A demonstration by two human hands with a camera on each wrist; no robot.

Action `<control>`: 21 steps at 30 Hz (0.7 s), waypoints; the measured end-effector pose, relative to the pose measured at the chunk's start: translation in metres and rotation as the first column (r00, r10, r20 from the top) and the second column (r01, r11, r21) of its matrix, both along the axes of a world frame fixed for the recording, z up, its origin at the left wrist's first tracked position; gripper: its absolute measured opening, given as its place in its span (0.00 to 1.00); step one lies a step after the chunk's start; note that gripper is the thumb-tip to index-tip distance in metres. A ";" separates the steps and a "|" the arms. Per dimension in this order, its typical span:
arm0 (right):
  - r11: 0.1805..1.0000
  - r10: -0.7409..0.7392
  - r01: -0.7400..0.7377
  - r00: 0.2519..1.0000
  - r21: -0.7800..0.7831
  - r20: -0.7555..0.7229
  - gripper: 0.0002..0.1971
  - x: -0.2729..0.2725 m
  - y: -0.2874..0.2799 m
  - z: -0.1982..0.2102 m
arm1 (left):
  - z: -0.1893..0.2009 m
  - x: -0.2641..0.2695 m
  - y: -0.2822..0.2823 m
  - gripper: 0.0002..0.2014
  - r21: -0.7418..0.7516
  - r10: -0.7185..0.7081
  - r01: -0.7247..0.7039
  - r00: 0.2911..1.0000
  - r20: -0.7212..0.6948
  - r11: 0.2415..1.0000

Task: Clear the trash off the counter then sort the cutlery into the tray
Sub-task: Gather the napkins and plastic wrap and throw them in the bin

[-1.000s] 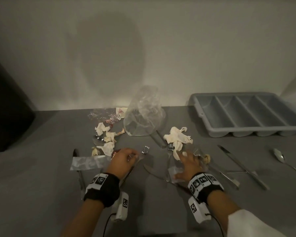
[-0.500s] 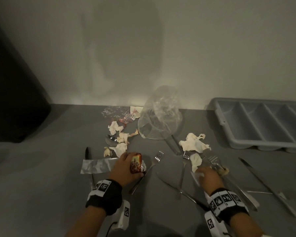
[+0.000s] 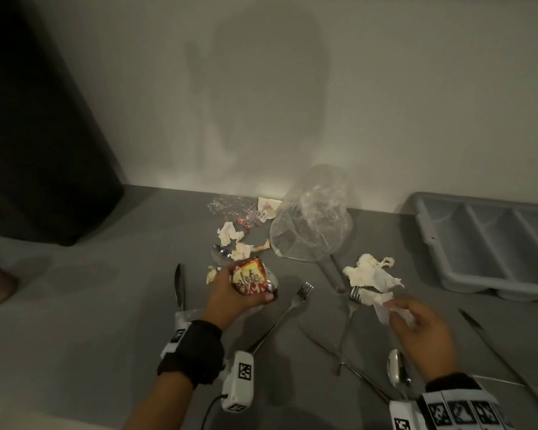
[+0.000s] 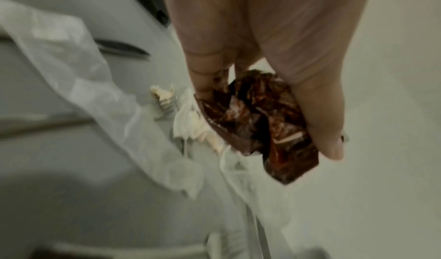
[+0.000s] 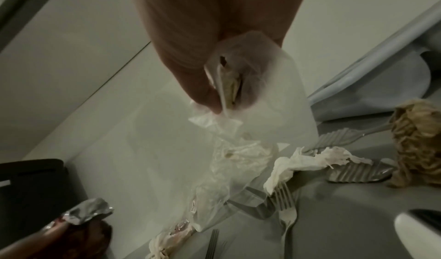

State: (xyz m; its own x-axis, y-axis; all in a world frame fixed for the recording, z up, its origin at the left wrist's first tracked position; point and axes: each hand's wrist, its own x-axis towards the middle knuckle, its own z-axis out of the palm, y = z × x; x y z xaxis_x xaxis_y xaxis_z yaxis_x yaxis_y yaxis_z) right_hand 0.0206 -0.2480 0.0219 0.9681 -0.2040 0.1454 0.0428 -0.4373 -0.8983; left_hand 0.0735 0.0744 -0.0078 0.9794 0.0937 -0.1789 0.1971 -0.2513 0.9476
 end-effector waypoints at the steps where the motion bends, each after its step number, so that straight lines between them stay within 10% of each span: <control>1: 1.000 0.009 -0.009 1.000 0.003 0.002 0.24 -0.001 -0.001 0.000 | 0.003 -0.001 0.010 0.39 0.086 -0.048 0.048 0.999 -0.003 0.995; 7: 0.999 0.027 -0.026 0.999 0.021 -0.040 0.18 -0.005 -0.002 -0.006 | -0.023 -0.024 0.032 0.63 0.591 -0.210 0.367 0.924 -0.319 0.718; 21: 0.998 0.007 -0.004 0.998 -0.059 0.060 0.27 -0.008 -0.008 0.012 | -0.008 -0.024 0.008 0.42 0.451 -0.106 0.113 0.994 -0.042 0.885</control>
